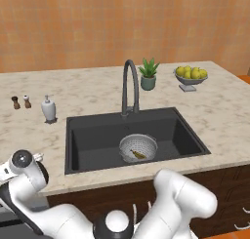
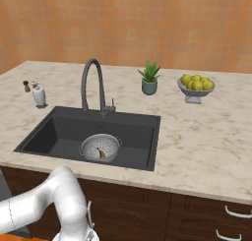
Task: Put the colander in the sink, put the banana, orange in the colander, and turn on the sink faucet and pour water over the colander.
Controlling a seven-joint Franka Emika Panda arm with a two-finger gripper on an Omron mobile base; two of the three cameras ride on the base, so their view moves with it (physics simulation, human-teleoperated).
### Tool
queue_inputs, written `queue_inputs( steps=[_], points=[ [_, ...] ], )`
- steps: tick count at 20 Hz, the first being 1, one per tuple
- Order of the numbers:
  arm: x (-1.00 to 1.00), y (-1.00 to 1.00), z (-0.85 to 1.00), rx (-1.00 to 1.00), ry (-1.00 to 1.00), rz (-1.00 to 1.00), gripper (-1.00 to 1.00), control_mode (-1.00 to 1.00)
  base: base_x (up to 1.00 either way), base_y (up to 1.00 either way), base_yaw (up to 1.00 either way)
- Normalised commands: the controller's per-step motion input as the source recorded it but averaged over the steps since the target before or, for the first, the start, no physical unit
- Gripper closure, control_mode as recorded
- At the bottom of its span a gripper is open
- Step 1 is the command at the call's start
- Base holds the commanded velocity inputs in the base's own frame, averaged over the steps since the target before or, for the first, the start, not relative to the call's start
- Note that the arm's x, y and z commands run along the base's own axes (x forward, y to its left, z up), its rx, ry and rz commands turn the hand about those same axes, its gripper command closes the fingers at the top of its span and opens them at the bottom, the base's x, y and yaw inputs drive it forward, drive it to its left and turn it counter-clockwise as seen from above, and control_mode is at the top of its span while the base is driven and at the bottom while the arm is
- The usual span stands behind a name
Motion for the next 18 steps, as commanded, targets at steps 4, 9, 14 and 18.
queue_inputs(
  steps=[4,9,14,18],
  points=[
    [-0.43,-0.98,0.98,0.16,-0.12,-0.29,1.0,-1.0,0.0,0.0,0.0],
    [-0.36,-1.0,1.0,0.23,-0.08,-0.28,1.0,-1.0,0.0,0.0,0.0],
    [-0.19,-1.0,1.0,0.3,0.02,-0.32,1.0,-1.0,0.0,0.0,0.0],
    [-0.17,-1.0,0.95,0.32,0.2,-0.38,1.0,-1.0,0.0,0.0,0.0]
  ],
)
